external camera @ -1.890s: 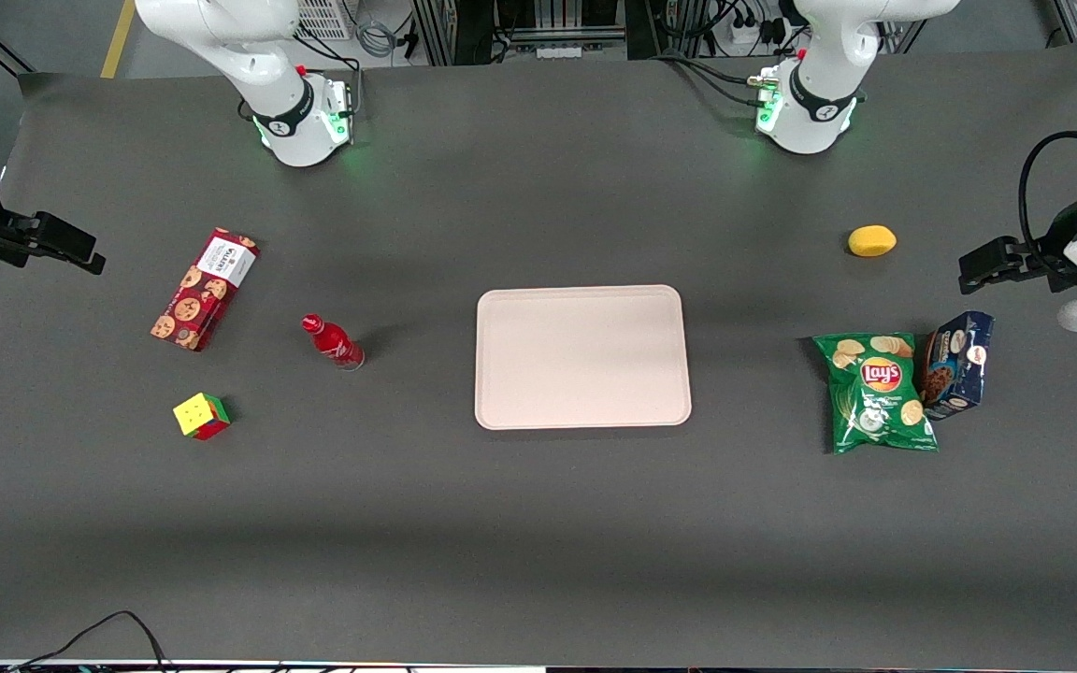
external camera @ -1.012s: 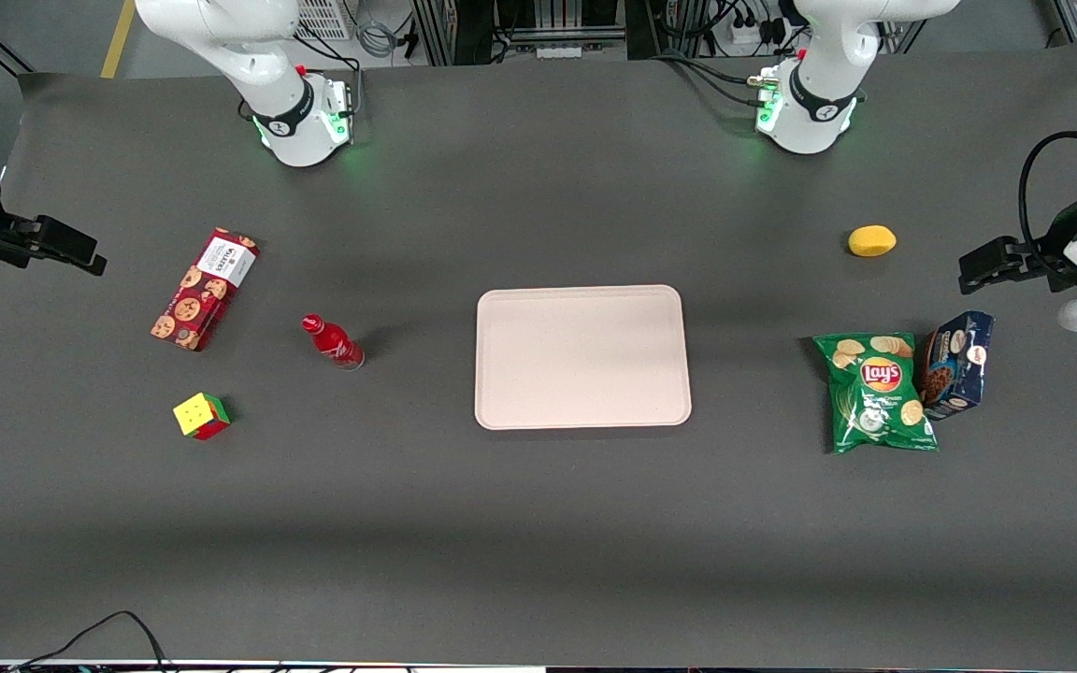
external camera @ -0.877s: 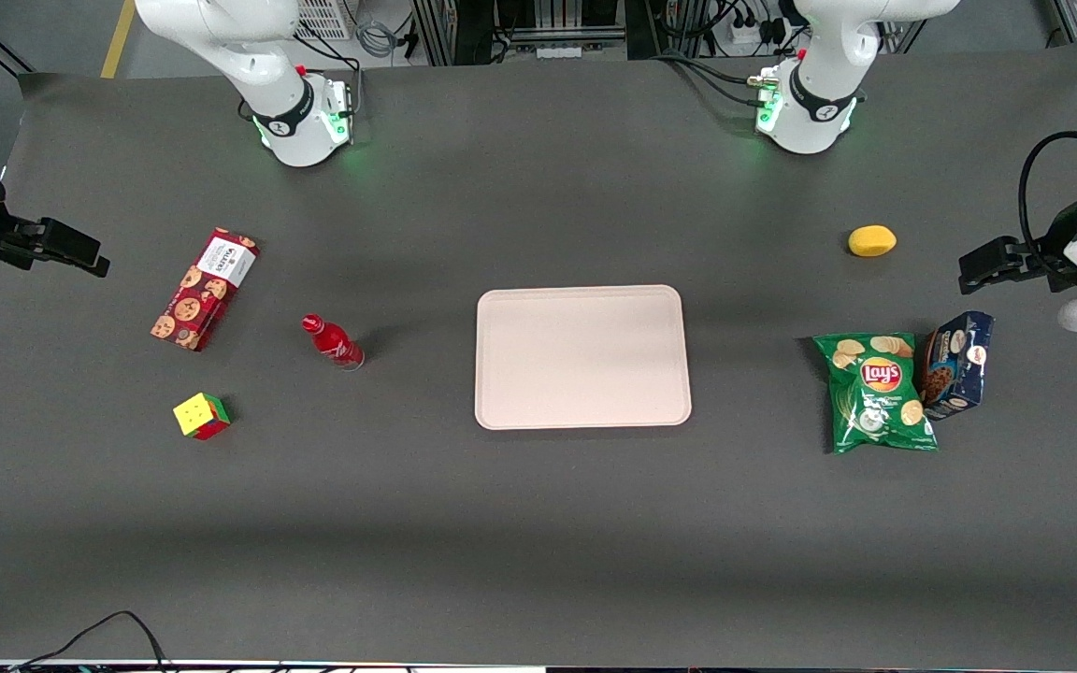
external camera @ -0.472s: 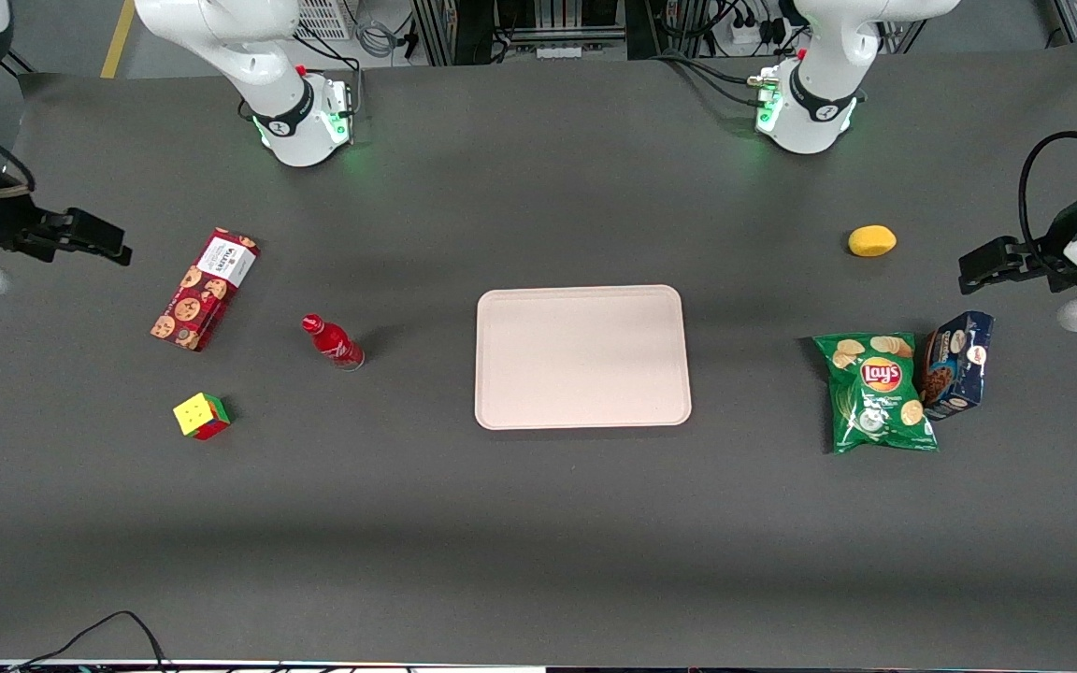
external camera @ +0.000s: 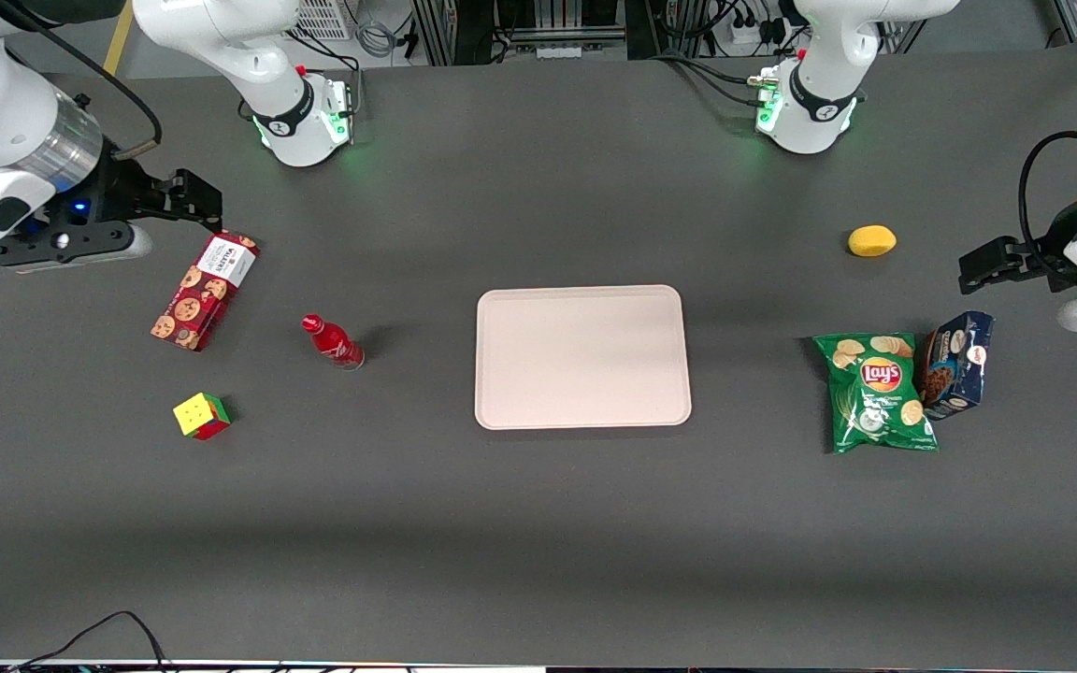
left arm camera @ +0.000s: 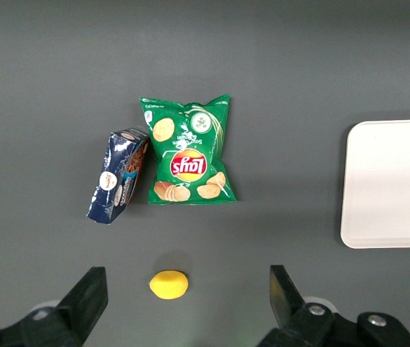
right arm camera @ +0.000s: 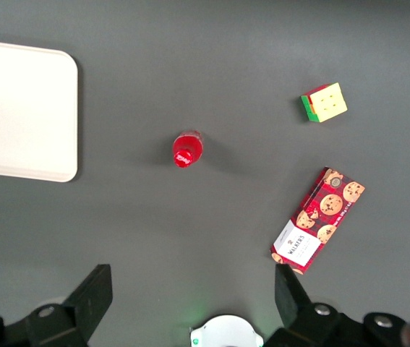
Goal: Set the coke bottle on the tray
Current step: 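Move the open right gripper over the red Coca-Cola bottle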
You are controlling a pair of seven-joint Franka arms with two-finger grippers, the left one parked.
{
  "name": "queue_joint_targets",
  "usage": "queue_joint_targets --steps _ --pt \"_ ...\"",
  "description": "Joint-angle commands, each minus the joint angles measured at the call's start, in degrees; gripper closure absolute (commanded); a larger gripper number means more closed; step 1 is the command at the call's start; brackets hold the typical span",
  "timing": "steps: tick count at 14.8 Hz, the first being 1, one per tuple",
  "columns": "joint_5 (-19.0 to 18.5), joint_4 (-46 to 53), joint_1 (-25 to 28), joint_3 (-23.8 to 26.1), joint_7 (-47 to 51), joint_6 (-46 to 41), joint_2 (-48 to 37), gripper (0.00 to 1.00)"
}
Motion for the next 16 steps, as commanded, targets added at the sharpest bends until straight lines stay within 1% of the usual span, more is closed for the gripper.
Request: queue_joint_targets --steps 1,3,5,7,9,13,16 --pt "-0.01 -2.78 0.08 -0.16 -0.60 0.72 0.62 0.00" --pt "0.08 -9.35 -0.01 1.15 -0.78 6.76 0.36 0.00" --pt "0.08 -15.42 -0.01 1.25 -0.78 13.44 -0.16 0.00" --pt "-0.01 -21.92 -0.10 2.30 -0.87 21.78 -0.34 0.00" --pt "-0.01 -26.42 -0.01 2.39 -0.87 28.30 0.27 0.00" --pt "-0.01 -31.52 -0.01 2.74 -1.22 36.14 1.85 0.00" --pt "-0.01 -32.15 -0.01 2.83 -1.22 38.26 3.78 0.00"
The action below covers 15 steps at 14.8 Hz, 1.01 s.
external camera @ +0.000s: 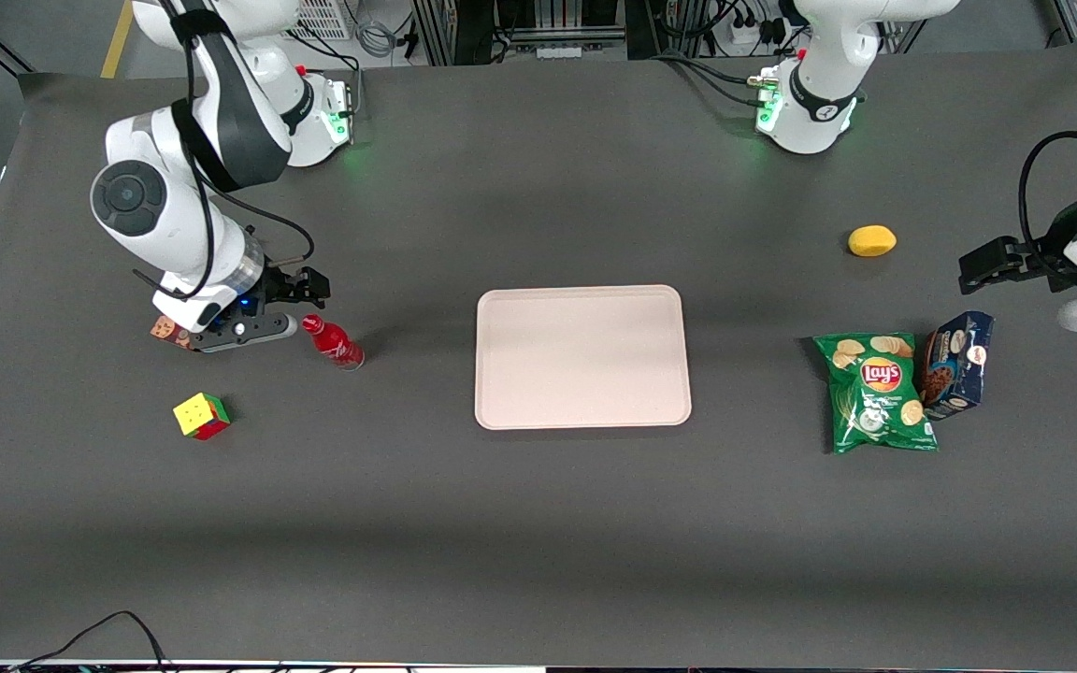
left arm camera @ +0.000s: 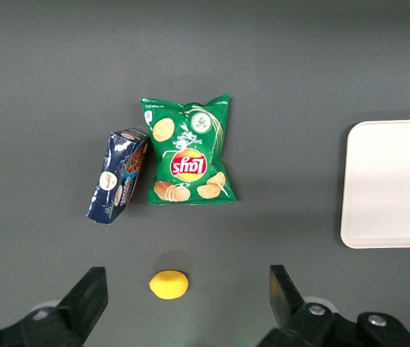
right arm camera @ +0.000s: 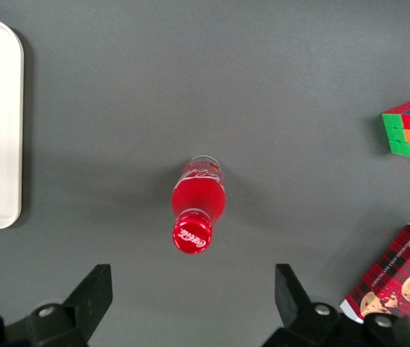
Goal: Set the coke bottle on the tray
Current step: 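Move the open right gripper over the red Coca-Cola bottle, then lower the right gripper and close it around the bottle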
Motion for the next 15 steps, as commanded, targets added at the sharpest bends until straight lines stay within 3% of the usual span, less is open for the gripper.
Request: queue_joint_targets --steps 1,15 --pt "0.00 -0.85 0.04 0.32 -1.11 3.42 2.03 0.00" --pt "-1.06 -0.59 -0.05 0.41 -1.29 9.32 9.77 0.00"
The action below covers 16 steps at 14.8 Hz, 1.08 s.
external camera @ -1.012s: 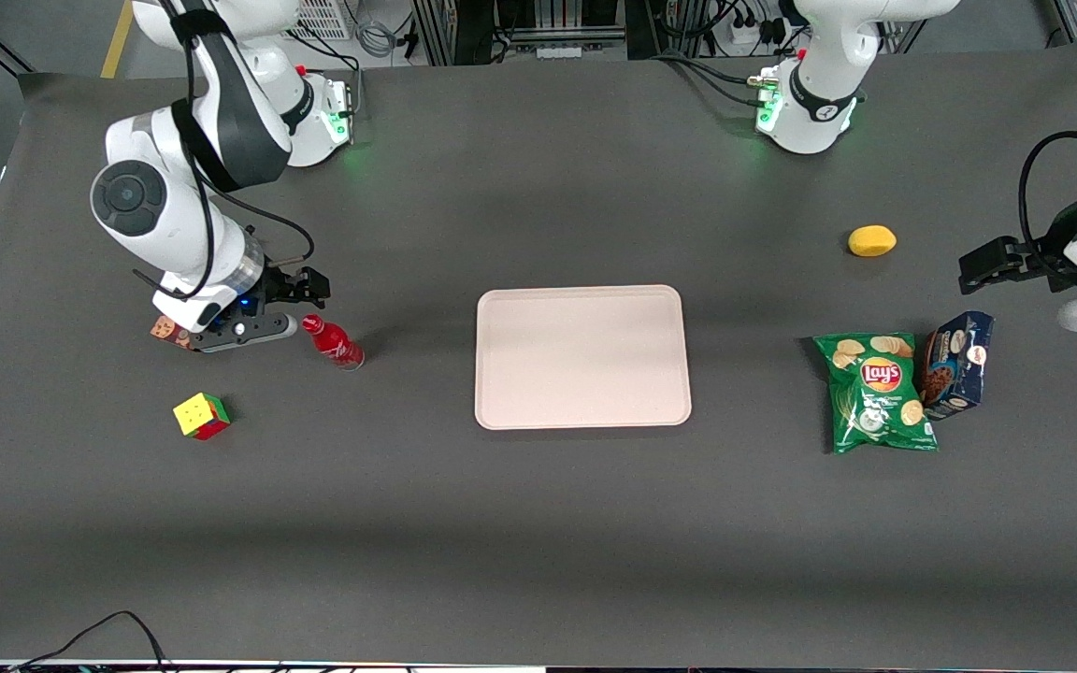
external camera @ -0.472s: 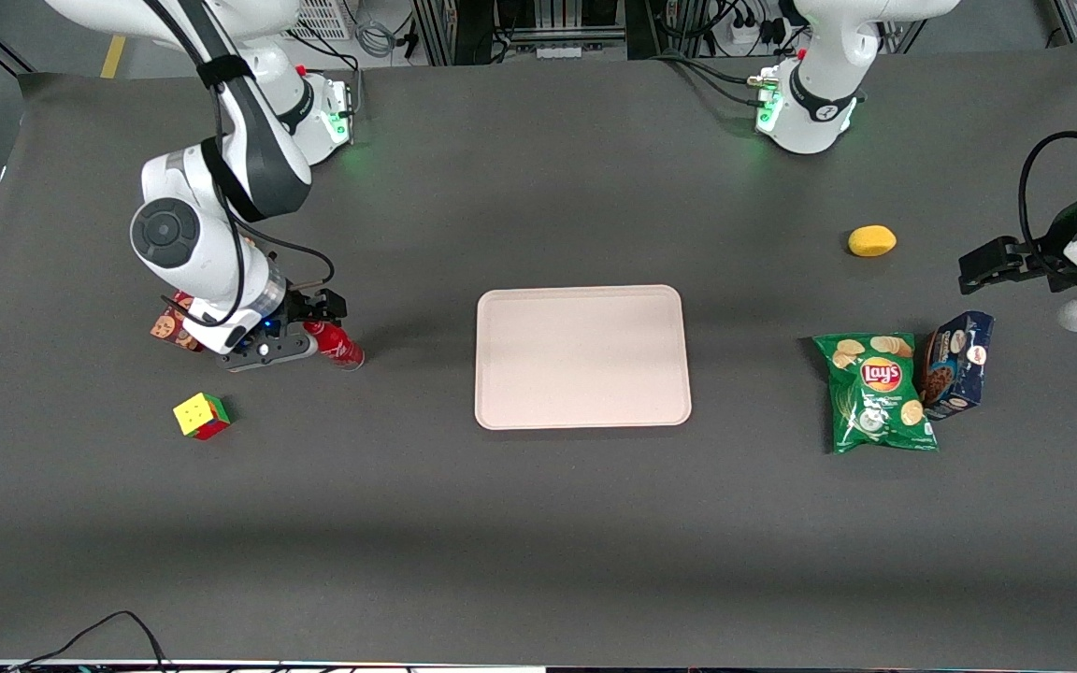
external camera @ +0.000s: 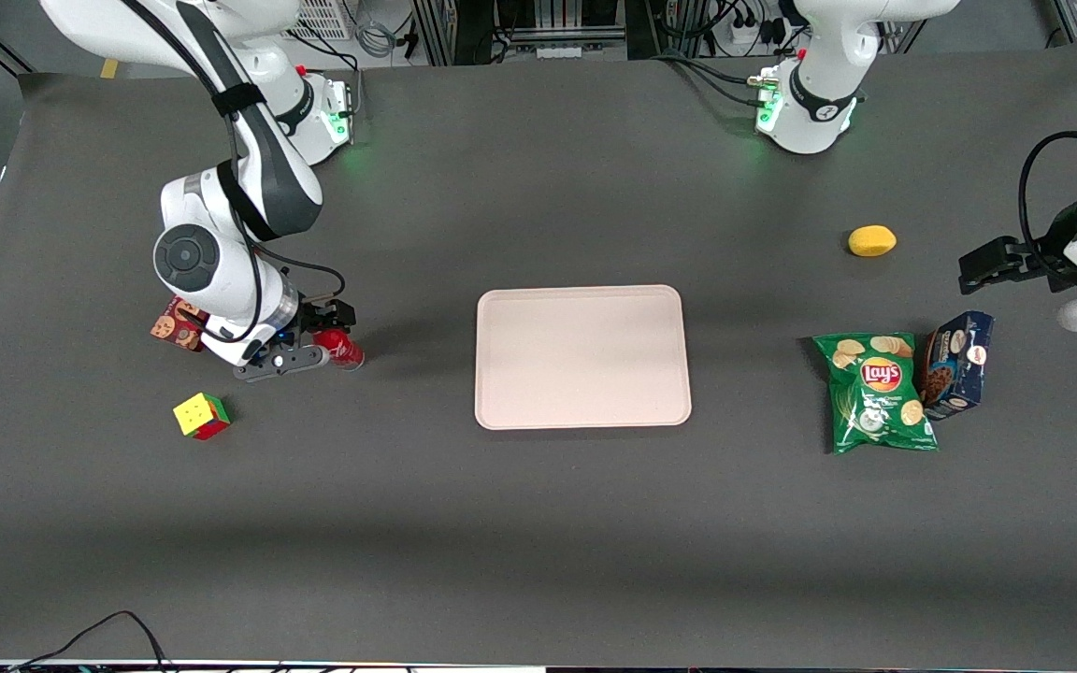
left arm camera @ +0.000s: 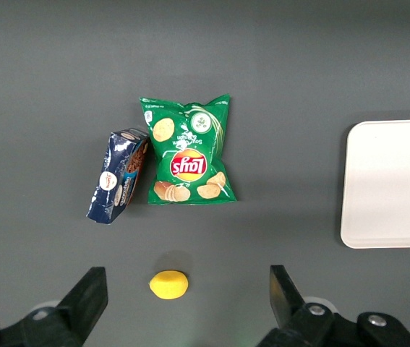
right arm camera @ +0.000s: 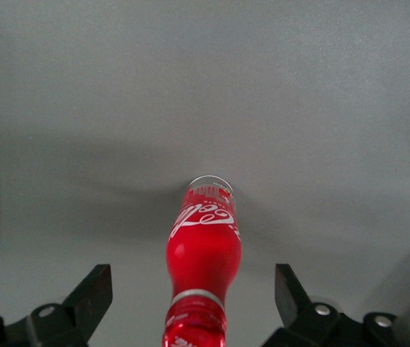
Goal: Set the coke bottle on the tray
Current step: 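Lower the right gripper and close it around the bottle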
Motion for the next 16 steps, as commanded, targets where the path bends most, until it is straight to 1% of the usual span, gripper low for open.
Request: queue_joint_targets --steps 1,6,7,8,10,11,12,13,14,15,16 --pt "-0.81 0.27 -0.04 0.11 -1.03 0.66 0.71 0.00" --pt "-0.73 0.18 -0.04 0.02 -1.03 0.74 1.33 0.00" --pt "-0.81 0.18 -0.04 0.11 -1.21 0.74 1.33 0.03" --pt "-0.81 0.18 -0.04 0.11 -1.82 0.74 1.33 0.09" --pt "-0.81 0.18 -0.13 0.02 -2.43 0.66 1.42 0.30" --pt "-0.73 0.18 -0.13 0.02 -2.79 0.66 1.33 0.43" --pt "-0.73 0.18 -0.13 0.11 -2.88 0.66 1.33 0.57" --pt "-0.73 0.26 -0.13 0.11 -2.88 0.57 1.33 0.74" --pt "-0.73 0.26 -0.13 0.11 -2.96 0.57 1.42 0.89" --pt "-0.73 0.26 -0.05 0.11 -2.96 0.57 1.33 1.00" --pt "-0.81 0.26 -0.04 0.11 -2.96 0.48 0.98 1.00"
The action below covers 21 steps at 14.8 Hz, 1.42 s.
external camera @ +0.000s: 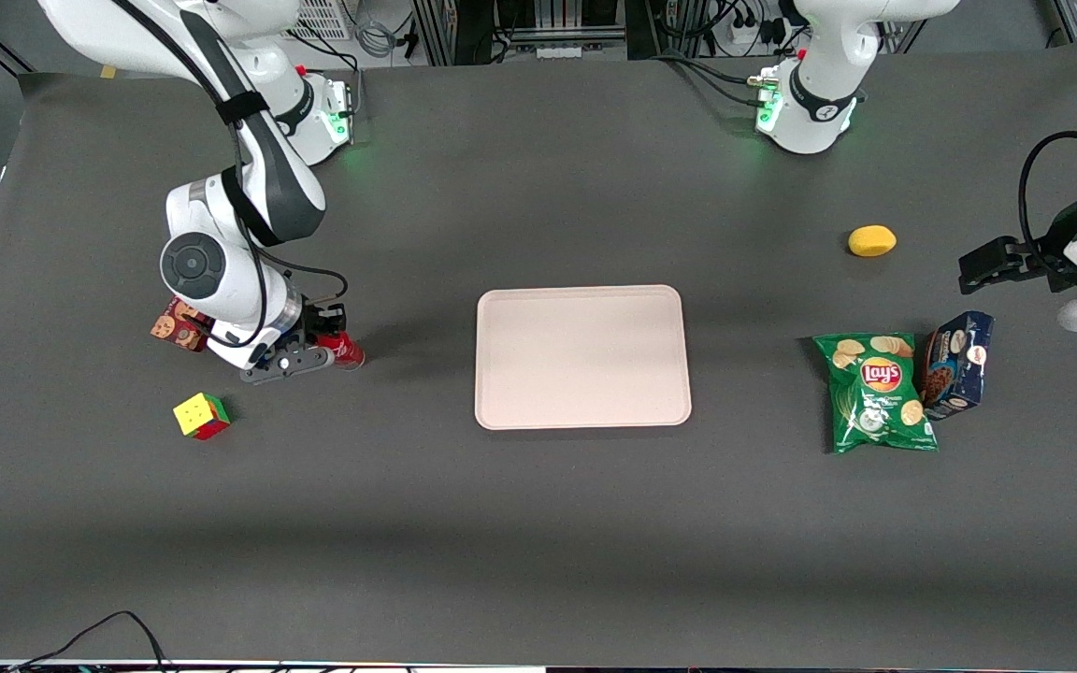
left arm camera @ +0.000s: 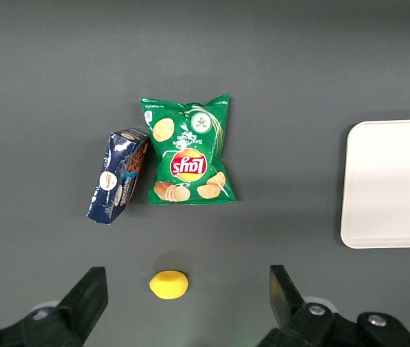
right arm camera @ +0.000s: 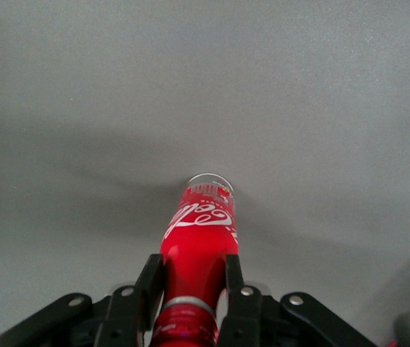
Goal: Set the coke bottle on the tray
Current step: 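Lower the right gripper and close it around the bottle, then lift the bottle and carry it over the white tray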
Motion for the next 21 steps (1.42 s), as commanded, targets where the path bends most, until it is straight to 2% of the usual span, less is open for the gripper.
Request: queue_joint_targets --steps 1,3,7,12,14,17,21 --pt "-0.70 0.29 -0.01 0.11 -1.39 0.29 -0.20 1.00" --pt "-0.61 2.82 -0.01 0.55 -1.21 -1.89 -0.47 1.00" --pt "0.18 19.67 -0.01 0.82 -2.27 -24.44 -0.82 1.00" --pt "0.79 33.76 -0.01 0.99 -2.18 -38.80 -4.33 1.00" --pt "2.02 36.84 -0.01 1.08 -2.09 -41.88 -5.21 1.00" --pt "4.83 37.64 1.03 1.34 -0.52 -41.37 -4.51 1.00" --pt "4.93 39.48 11.91 1.17 15.97 -39.61 -3.29 1.00"
